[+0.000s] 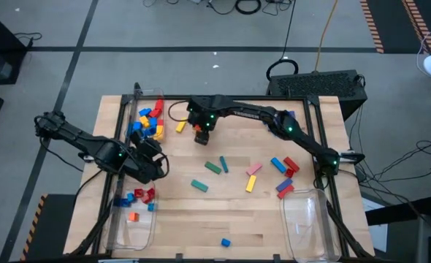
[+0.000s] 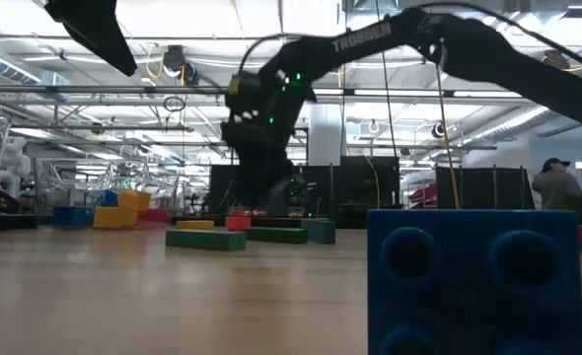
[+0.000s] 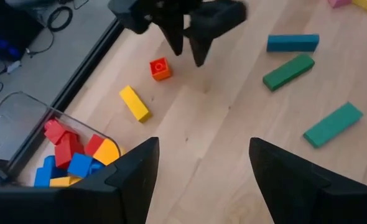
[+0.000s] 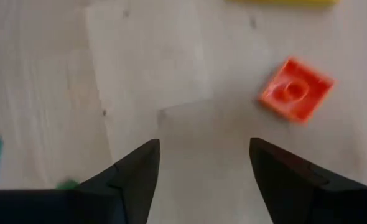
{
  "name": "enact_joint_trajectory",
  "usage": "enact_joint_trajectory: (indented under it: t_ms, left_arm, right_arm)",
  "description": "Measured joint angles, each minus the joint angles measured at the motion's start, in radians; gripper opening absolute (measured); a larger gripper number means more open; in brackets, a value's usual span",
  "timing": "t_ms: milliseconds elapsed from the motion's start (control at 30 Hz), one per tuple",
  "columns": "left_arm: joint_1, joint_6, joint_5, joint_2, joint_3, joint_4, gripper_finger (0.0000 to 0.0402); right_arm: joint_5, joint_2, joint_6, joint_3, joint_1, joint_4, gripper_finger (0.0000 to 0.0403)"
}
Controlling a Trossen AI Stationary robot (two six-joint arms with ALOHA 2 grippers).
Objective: Sort blocks by size
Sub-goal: Put the orange four stud game piece into the bottom left transparent bin
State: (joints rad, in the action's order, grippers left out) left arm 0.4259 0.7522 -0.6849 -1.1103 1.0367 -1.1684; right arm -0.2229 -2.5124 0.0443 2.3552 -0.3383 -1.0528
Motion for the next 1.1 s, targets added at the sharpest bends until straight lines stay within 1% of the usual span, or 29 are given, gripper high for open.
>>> enact_joint_trajectory:
  t_ms: [67, 133, 233, 267, 367, 433, 467, 500, 567, 667, 733, 833, 900, 967, 1033, 1100]
  left_arm:
    - [-0.001, 0.000, -0.004, 0.000, 0.000, 0.000, 0.0251]
    - [-0.011, 0.002, -0.016, 0.000, 0.000, 0.007, 0.0250]
    - [-0.054, 0.007, -0.031, -0.003, -0.001, 0.029, 0.0236]
    - [-0.076, -0.004, -0.034, -0.003, -0.005, 0.051, 0.0227]
    - [-0.169, -0.085, -0.027, -0.002, -0.032, 0.162, 0.0192]
    - [-0.247, -0.162, 0.003, -0.003, -0.057, 0.264, 0.0169]
    - [-0.288, -0.203, 0.036, -0.003, -0.075, 0.330, 0.0159]
    - [-0.332, -0.248, 0.078, -0.004, -0.097, 0.405, 0.0149]
    - [-0.413, -0.315, 0.183, -0.009, -0.150, 0.538, 0.0132]
    - [-0.525, -0.368, 0.302, -0.035, -0.211, 0.683, 0.0106]
    - [-0.591, -0.392, 0.330, -0.059, -0.235, 0.739, 0.0086]
    - [-0.676, -0.413, 0.342, -0.108, -0.240, 0.816, 0.0056]
    - [-0.719, -0.449, 0.372, -0.146, -0.239, 0.869, 0.0037]
    - [-0.758, -0.478, 0.430, -0.195, -0.237, 0.956, 0.0020]
    - [-0.786, -0.497, 0.482, -0.242, -0.237, 0.998, 0.0007]
    - [-0.810, -0.501, 0.503, -0.293, -0.236, 1.041, 0.0004]
  right_arm:
    - [0.048, 0.026, 0.109, 0.000, 0.013, -0.001, 0.0230]
    - [0.126, 0.056, 0.206, 0.000, 0.022, -0.015, 0.0214]
    - [0.239, 0.101, 0.256, 0.001, 0.020, -0.075, 0.0172]
    - [0.258, 0.120, 0.255, 0.001, 0.012, -0.094, 0.0153]
    - [0.264, 0.178, 0.224, 0.000, -0.019, -0.152, 0.0088]
    - [0.220, 0.218, 0.193, -0.002, -0.045, -0.179, 0.0044]
    - [0.184, 0.240, 0.178, -0.002, -0.063, -0.191, 0.0024]
    - [0.152, 0.262, 0.163, -0.002, -0.079, -0.212, 0.0012]
    - [0.114, 0.299, 0.132, -0.003, -0.106, -0.231, 0.0009]
    - [0.125, 0.362, 0.098, -0.005, -0.136, -0.241, 0.0010]
    - [0.123, 0.403, 0.090, -0.018, -0.146, -0.230, 0.0004]
    - [0.121, 0.455, 0.082, -0.074, -0.145, -0.208, 0.0003]
    - [0.120, 0.488, 0.079, -0.128, -0.144, -0.186, 0.0002]
    - [0.120, 0.526, 0.079, -0.202, -0.143, -0.155, 0.0001]
    - [0.120, 0.571, 0.074, -0.302, -0.144, -0.106, 0.0001]
    - [0.120, 0.623, 0.067, -0.425, -0.148, -0.044, 0.0001]
